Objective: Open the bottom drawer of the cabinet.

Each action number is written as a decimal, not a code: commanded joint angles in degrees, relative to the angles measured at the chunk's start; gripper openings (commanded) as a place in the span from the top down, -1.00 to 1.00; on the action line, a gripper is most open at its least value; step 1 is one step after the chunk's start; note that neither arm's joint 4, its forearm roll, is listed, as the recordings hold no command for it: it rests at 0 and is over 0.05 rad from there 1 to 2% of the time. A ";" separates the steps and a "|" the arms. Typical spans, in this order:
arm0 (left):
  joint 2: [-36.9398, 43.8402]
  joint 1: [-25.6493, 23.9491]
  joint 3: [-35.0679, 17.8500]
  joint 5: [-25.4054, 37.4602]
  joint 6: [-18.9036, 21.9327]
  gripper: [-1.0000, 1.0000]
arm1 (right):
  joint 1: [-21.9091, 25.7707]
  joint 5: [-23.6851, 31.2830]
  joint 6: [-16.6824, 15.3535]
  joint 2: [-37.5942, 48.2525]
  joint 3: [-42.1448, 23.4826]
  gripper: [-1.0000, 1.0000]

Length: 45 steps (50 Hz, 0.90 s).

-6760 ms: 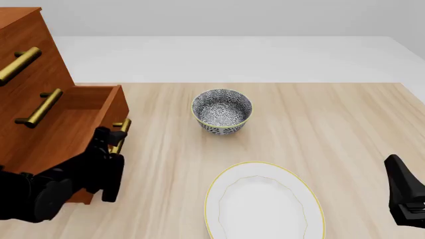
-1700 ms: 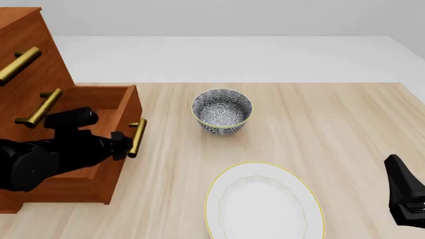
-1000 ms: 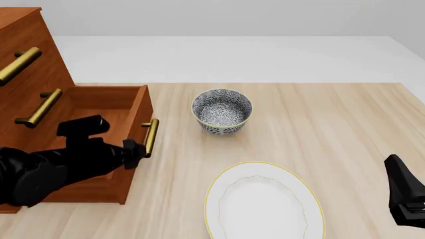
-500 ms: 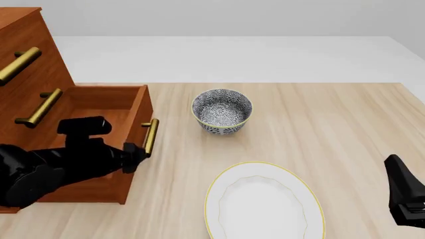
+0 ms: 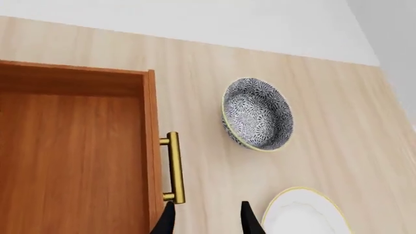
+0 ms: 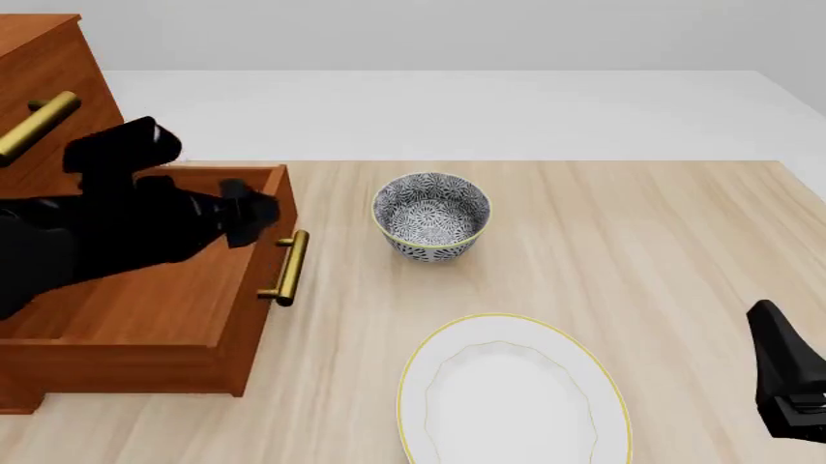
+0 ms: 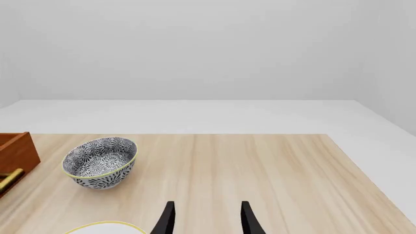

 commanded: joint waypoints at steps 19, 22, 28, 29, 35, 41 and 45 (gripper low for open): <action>-8.30 0.12 -12.07 10.63 9.67 -1.00 | 0.01 0.00 0.00 -0.01 0.00 -1.00; -11.33 4.54 -11.83 11.04 8.44 -1.00 | -0.02 0.00 0.01 0.02 0.00 -1.00; -12.94 7.90 -10.84 12.12 10.97 -1.00 | -0.01 0.00 0.02 0.00 0.00 -1.00; -14.11 6.27 -10.57 12.49 11.11 -1.00 | -0.02 0.00 0.02 -0.01 0.00 -1.00; -16.85 5.29 -8.21 10.18 10.51 -1.00 | 0.00 0.00 0.00 0.00 0.00 -1.00; -19.09 4.02 -7.43 8.73 10.50 -1.00 | 0.00 0.00 0.00 0.02 0.00 -1.00; -21.30 5.72 -8.12 10.53 10.88 -1.00 | 0.01 0.00 -0.01 -0.01 0.00 -1.00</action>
